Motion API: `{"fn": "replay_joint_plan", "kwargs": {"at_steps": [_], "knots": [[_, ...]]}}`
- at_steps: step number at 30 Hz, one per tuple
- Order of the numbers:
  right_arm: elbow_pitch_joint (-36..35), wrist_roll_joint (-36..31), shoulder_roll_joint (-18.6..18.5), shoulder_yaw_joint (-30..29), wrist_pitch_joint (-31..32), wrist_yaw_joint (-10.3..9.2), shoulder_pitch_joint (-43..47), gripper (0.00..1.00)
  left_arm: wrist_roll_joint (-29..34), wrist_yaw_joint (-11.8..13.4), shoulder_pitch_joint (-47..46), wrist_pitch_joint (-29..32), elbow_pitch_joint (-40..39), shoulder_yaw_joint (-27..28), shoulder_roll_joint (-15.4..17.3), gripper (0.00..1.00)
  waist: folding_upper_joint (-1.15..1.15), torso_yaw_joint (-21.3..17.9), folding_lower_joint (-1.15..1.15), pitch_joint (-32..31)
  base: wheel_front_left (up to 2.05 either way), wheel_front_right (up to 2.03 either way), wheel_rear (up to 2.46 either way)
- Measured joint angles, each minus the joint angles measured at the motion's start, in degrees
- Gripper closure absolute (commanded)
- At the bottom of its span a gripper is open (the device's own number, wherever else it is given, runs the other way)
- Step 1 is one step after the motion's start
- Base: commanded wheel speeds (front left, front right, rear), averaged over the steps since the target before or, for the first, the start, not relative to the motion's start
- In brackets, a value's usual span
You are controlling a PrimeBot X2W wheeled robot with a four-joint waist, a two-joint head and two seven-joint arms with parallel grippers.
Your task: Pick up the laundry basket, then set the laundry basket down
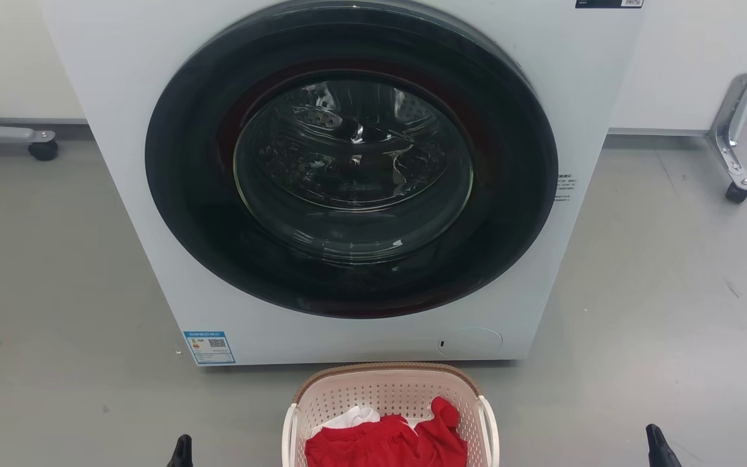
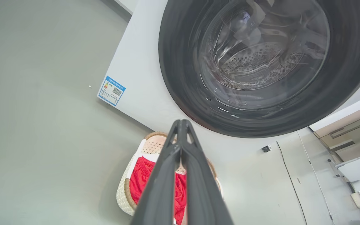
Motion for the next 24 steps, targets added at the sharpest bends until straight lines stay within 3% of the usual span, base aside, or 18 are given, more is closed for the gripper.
{"fn": "replay_joint_plan", "kwargs": {"at_steps": [24], "knots": [[2.1,17.6,2.0,-5.5,4.0,3.12,-3.4,1.00,-16.7,-3.4,-2.7,4.6,0.8,4.6,-1.0,1.00,0.00,0.1,0.00,0.2,0.00,0.00,0.00]]}}
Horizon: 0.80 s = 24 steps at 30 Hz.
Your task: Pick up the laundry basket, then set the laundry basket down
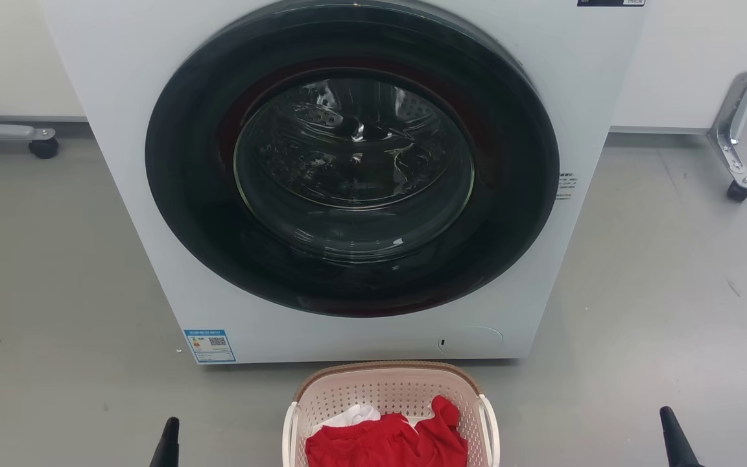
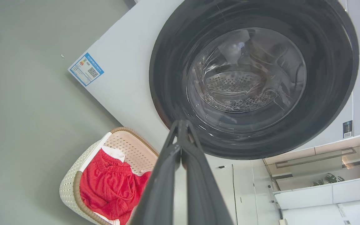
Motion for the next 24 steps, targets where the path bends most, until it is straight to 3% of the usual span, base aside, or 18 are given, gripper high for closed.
{"fn": "replay_joint_plan", "kwargs": {"at_steps": [24], "knots": [[2.1,18.2,2.1,-5.6,4.1,3.53,-3.5,1.00,-17.2,-3.5,-2.8,5.0,0.9,5.0,-0.9,1.00,0.00,0.1,0.00,0.2,0.00,0.00,0.00]]}}
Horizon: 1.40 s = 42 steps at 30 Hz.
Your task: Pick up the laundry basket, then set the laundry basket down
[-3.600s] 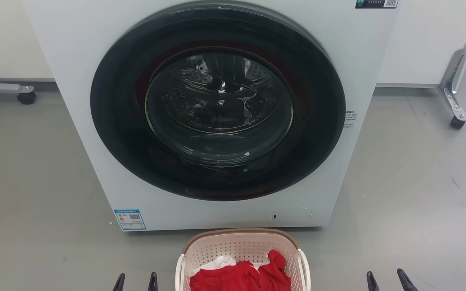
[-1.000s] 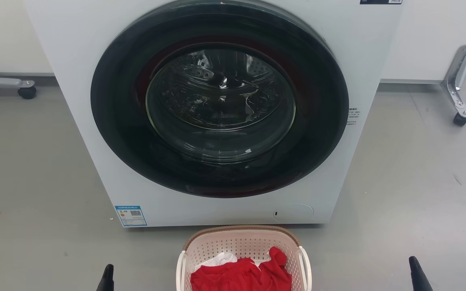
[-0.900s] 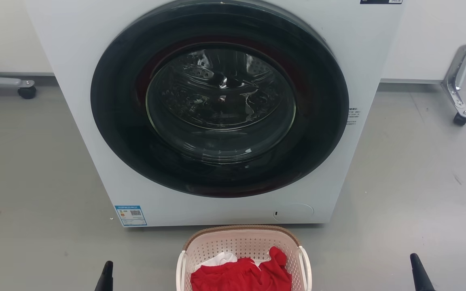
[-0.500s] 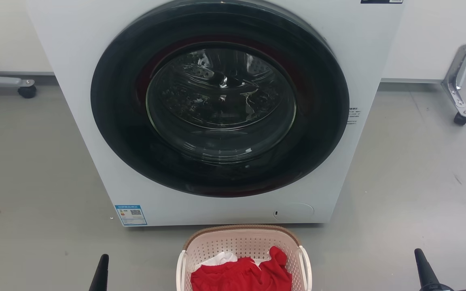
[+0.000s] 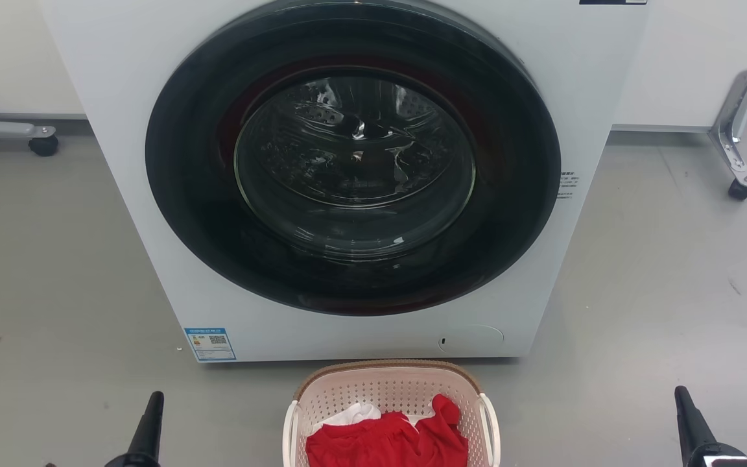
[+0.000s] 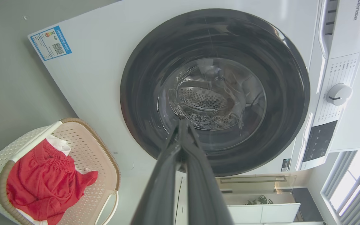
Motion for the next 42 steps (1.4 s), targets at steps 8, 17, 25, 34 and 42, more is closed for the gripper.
{"fn": "replay_joint_plan", "kwargs": {"at_steps": [8,17,25,34,42], "knots": [[0.7,6.8,0.8,-2.1,1.6,1.43,-1.1,1.00,-6.6,-1.0,-1.1,1.7,0.3,1.8,-0.5,1.00,0.00,0.0,0.00,0.1,0.00,0.00,0.00],[0.9,7.4,0.9,-2.4,1.9,1.44,-1.5,1.00,-7.8,-1.0,-1.6,1.9,0.3,2.0,-0.6,1.00,0.00,0.0,-0.01,0.1,0.00,0.00,0.00],[0.9,7.4,0.9,-2.4,1.9,1.44,-1.6,1.00,-7.8,-1.0,-1.6,1.9,0.3,2.0,-0.6,1.00,0.00,0.0,-0.01,0.1,0.00,0.00,0.00],[0.9,7.4,0.9,-2.4,1.9,1.49,-1.7,1.00,-7.8,-1.0,-1.6,1.9,0.3,2.0,-0.6,1.00,0.00,0.0,-0.01,0.1,0.00,0.00,0.00],[0.9,7.4,0.9,-2.4,1.9,1.49,-1.7,1.00,-7.8,-1.0,-1.6,1.9,0.3,2.0,-0.6,1.00,0.00,0.0,-0.01,0.1,0.00,0.00,0.00]]}}
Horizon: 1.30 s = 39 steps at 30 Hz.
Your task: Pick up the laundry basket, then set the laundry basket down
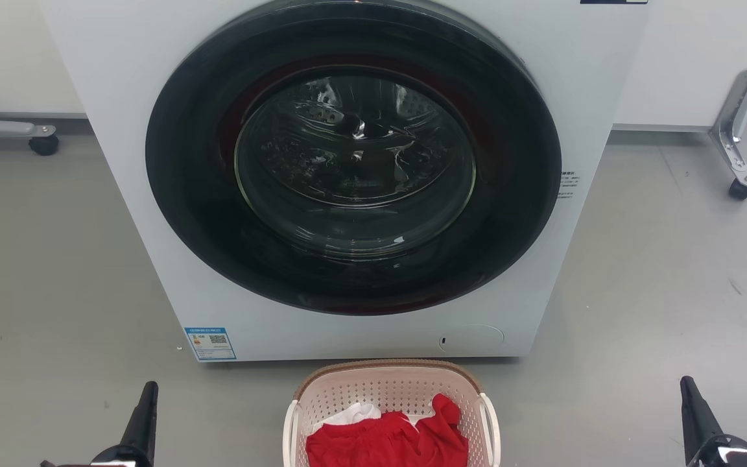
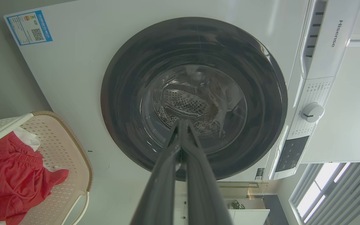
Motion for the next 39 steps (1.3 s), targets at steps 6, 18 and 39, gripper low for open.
{"fn": "replay_joint_plan", "kwargs": {"at_steps": [6,18,39], "knots": [[0.0,0.0,0.0,0.0,0.0,0.00,0.0,1.00,0.0,-0.1,0.0,0.0,0.0,0.0,0.0,1.00,0.01,0.0,0.00,0.0,0.00,0.00,0.00],[0.0,0.1,0.0,0.0,0.0,0.00,0.0,1.00,0.0,-0.4,0.0,0.0,0.0,0.0,0.0,1.00,0.00,0.0,0.00,0.0,0.00,0.00,0.00],[0.0,0.1,0.0,0.0,0.0,0.00,0.0,1.00,0.0,-0.4,0.0,0.0,0.0,0.0,0.0,1.00,0.00,0.0,0.00,0.0,0.00,0.00,0.00]]}}
